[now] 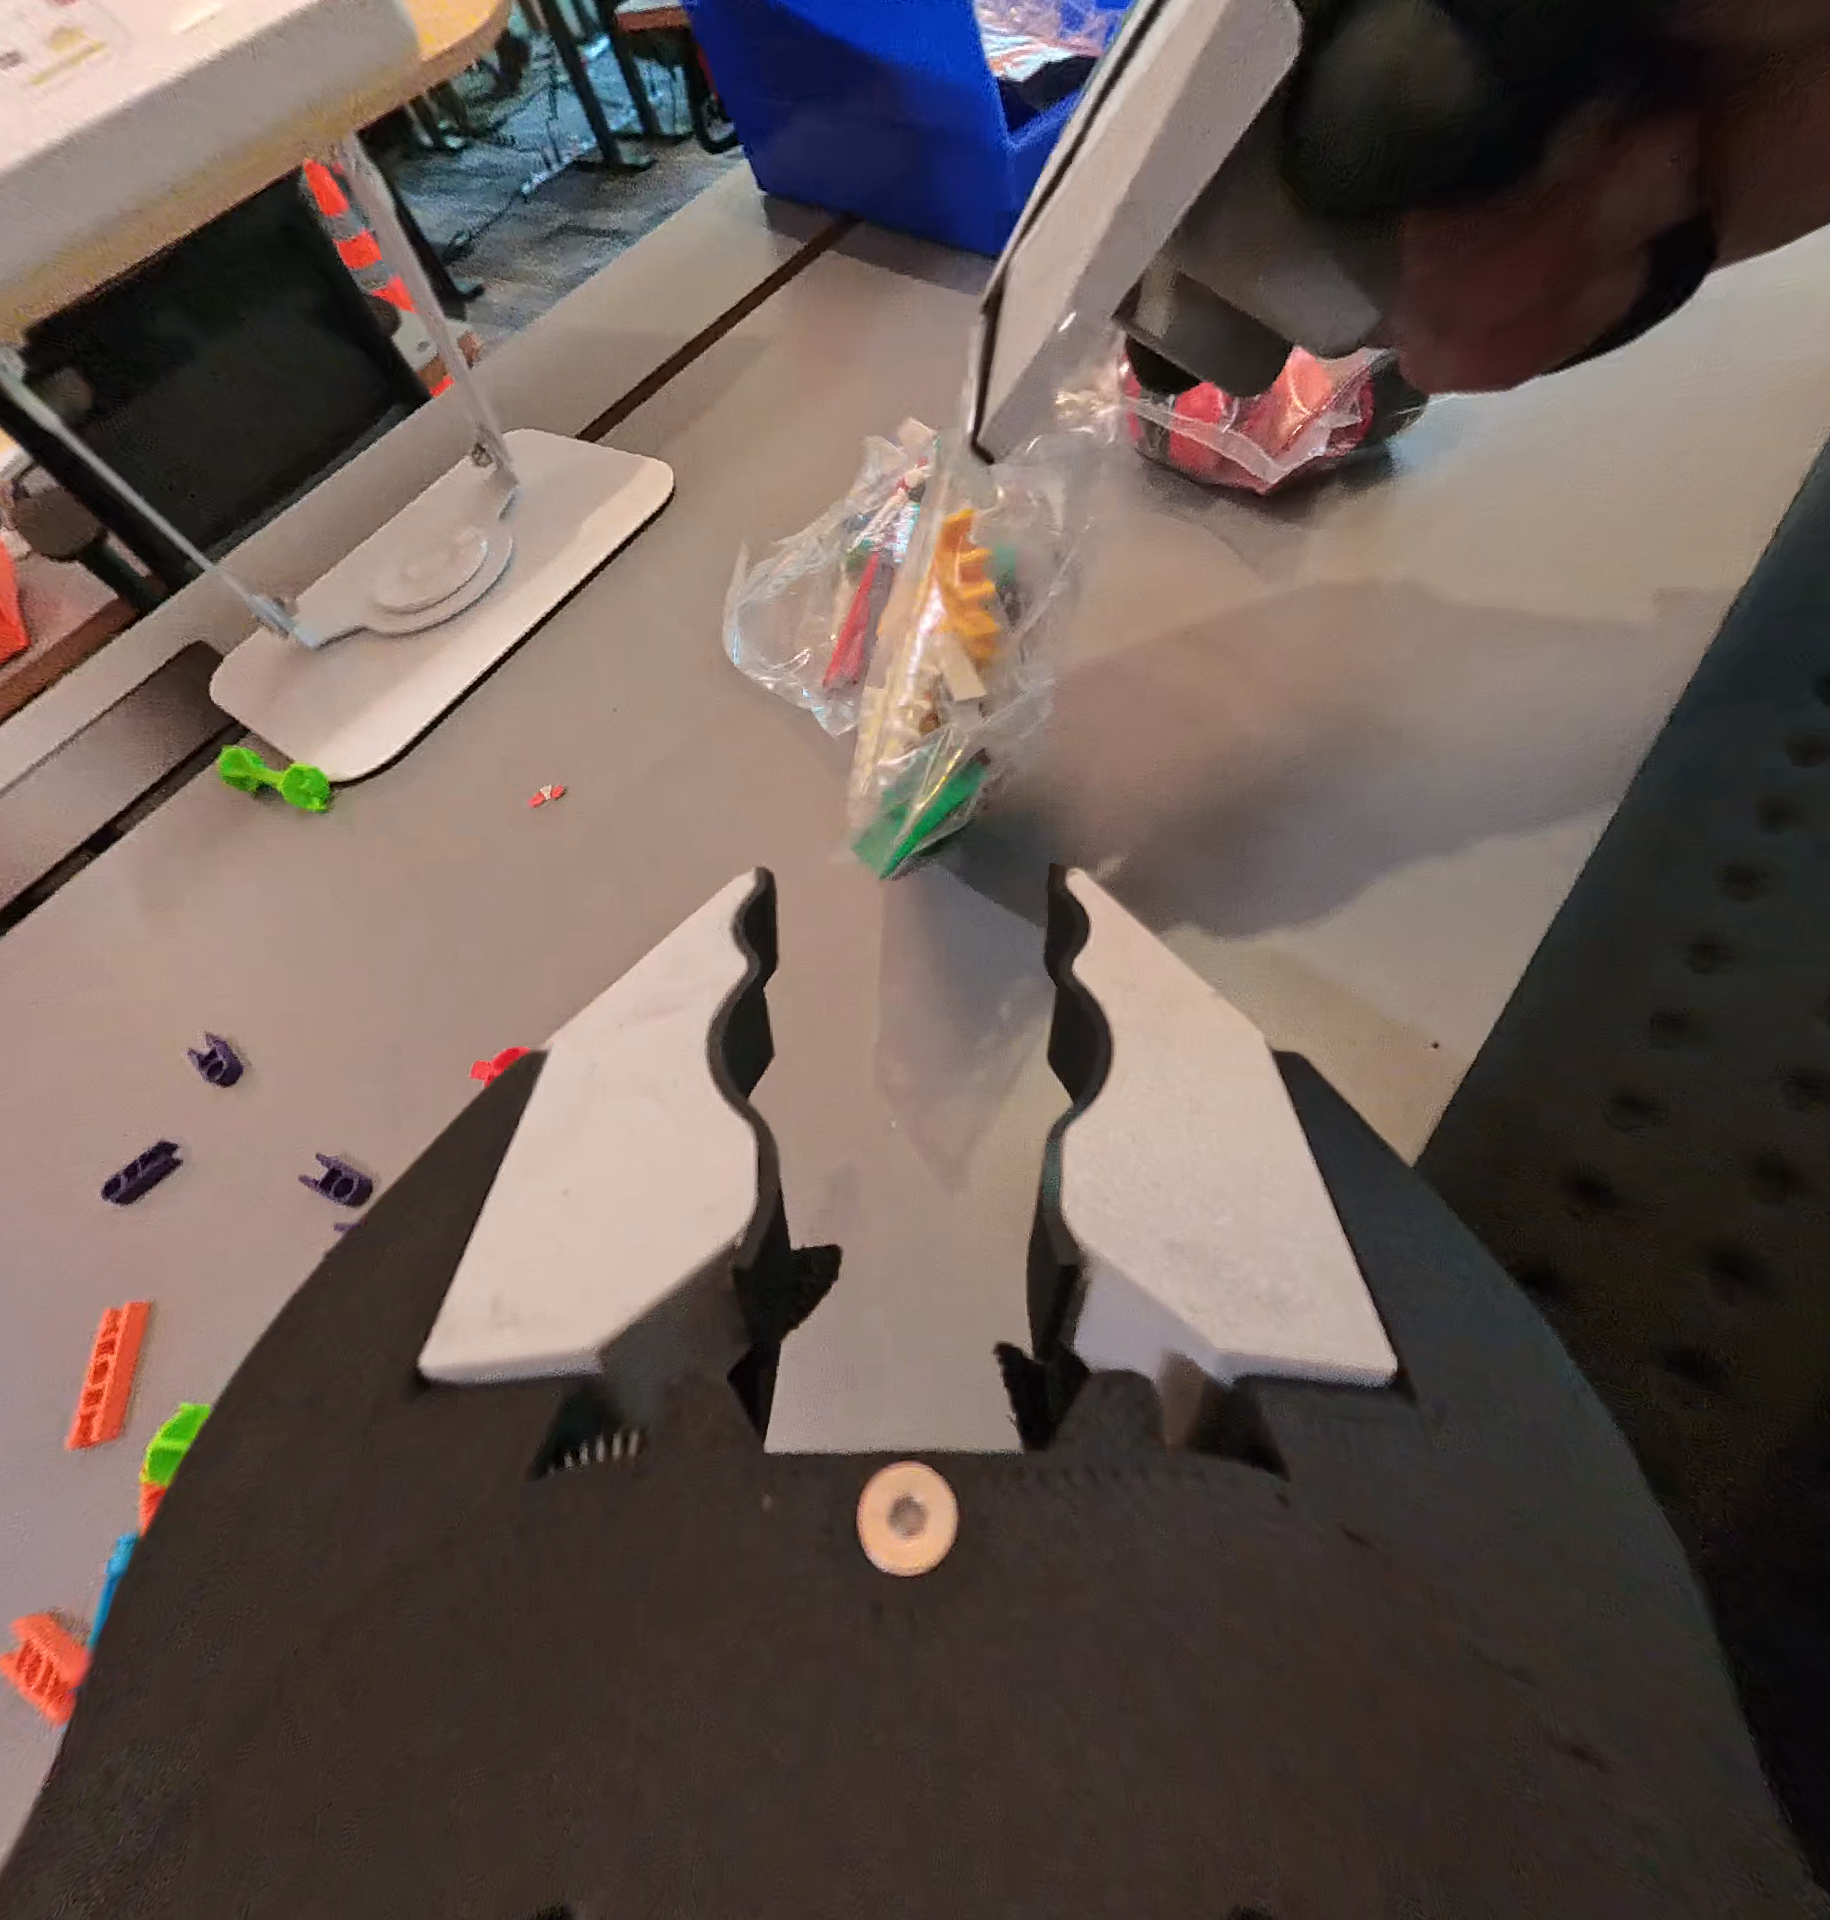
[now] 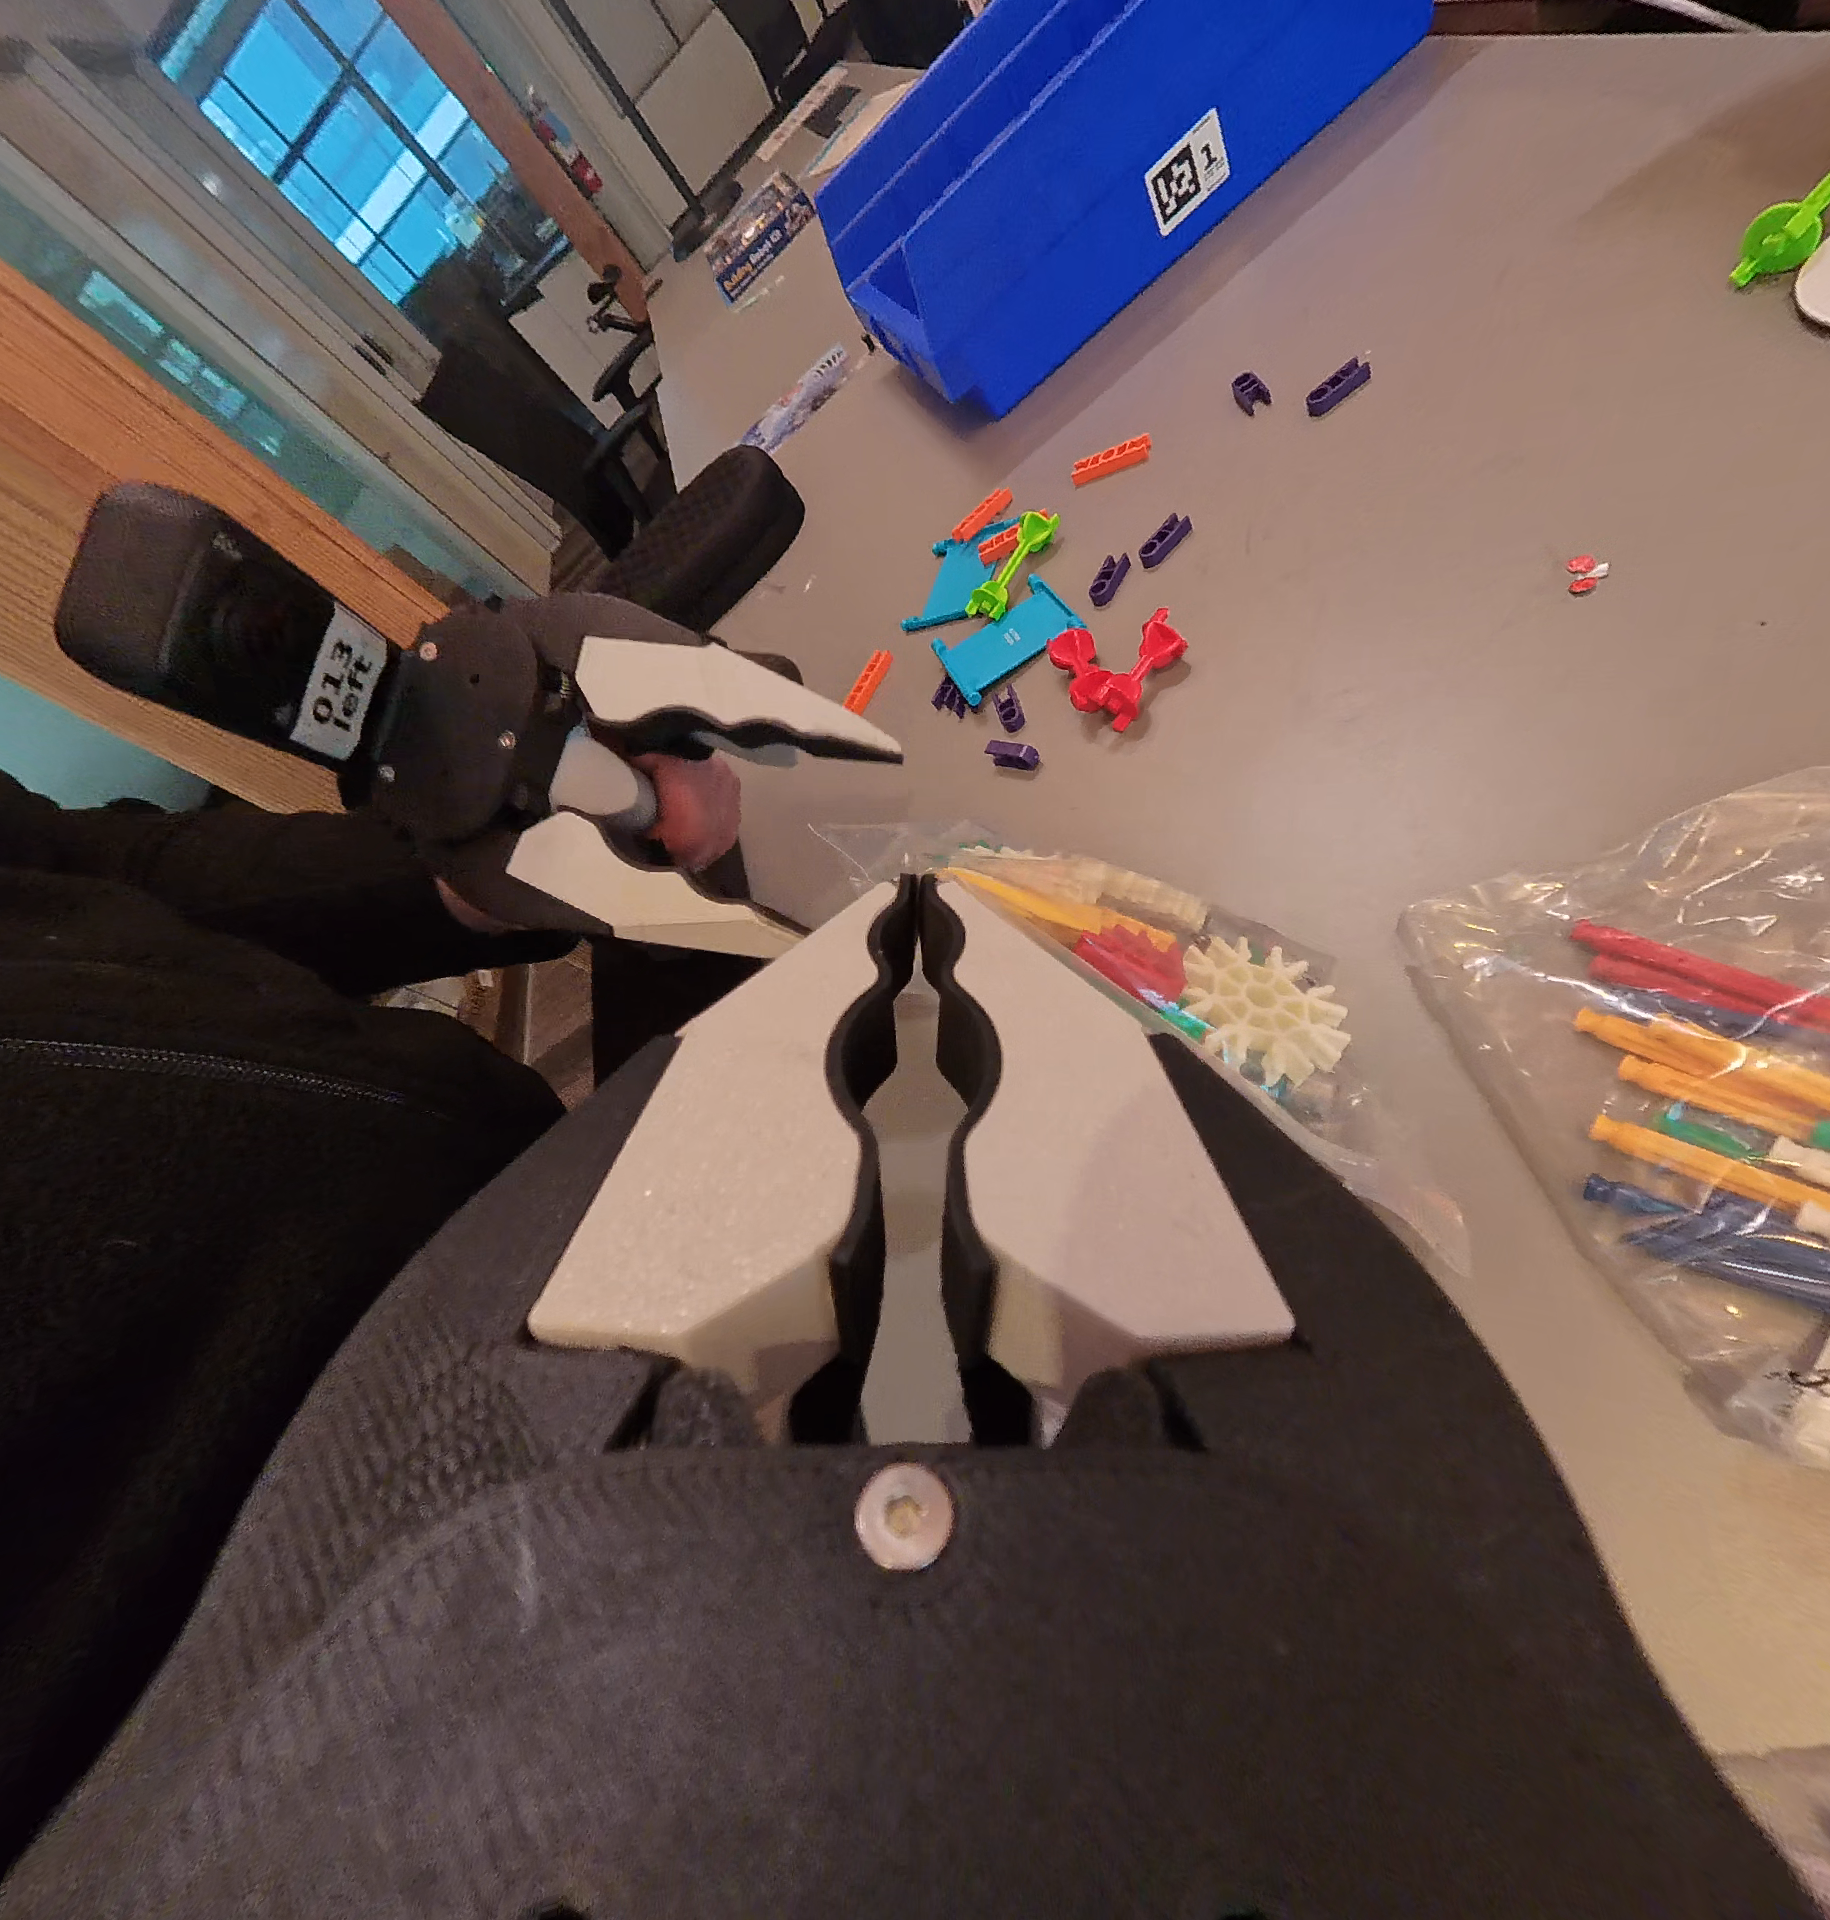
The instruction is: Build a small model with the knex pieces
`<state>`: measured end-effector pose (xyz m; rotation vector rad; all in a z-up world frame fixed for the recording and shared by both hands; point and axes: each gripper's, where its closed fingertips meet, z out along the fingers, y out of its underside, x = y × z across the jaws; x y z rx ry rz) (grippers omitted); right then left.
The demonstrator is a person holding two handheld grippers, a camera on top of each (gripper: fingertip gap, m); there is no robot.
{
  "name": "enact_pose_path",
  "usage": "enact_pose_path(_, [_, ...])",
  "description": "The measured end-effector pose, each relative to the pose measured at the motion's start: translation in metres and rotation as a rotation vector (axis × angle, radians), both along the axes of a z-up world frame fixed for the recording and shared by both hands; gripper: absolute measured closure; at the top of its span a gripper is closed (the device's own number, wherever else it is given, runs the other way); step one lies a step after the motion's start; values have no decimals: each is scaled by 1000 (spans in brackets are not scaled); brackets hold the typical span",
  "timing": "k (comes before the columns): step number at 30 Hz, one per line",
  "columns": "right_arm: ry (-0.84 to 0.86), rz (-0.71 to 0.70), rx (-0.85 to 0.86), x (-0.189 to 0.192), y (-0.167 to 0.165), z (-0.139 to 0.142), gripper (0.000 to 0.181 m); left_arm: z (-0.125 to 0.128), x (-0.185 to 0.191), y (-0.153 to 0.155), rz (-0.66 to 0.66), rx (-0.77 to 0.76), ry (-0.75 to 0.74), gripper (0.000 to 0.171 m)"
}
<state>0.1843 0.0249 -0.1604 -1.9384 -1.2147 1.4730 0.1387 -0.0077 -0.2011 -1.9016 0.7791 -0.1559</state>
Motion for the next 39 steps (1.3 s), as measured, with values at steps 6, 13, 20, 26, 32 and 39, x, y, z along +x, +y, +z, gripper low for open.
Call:
enact_pose_path(6, [12,7,-53,-2,-2,1,181,15,5,7,-66,59,-6,167])
enact_pose_path(13, [49,-31,-158,13,6,4,181,30,-5,5,-72,48,-85,171])
enact_pose_path(20, [148,-57,-236,17,9,15,167,45,-6,5,-107,-44,-286,171])
enact_pose_path(26, [80,-3,11,30,6,10,129,49,-6,4,-125,-90,-350,171])
enact_pose_path(32, [-22,67,283,21,2,-7,134,50,-2,3,-156,-128,-394,171])
enact_pose_path(39, [-105,95,477,1,12,-16,160,50,-5,1,-176,-163,-412,171])
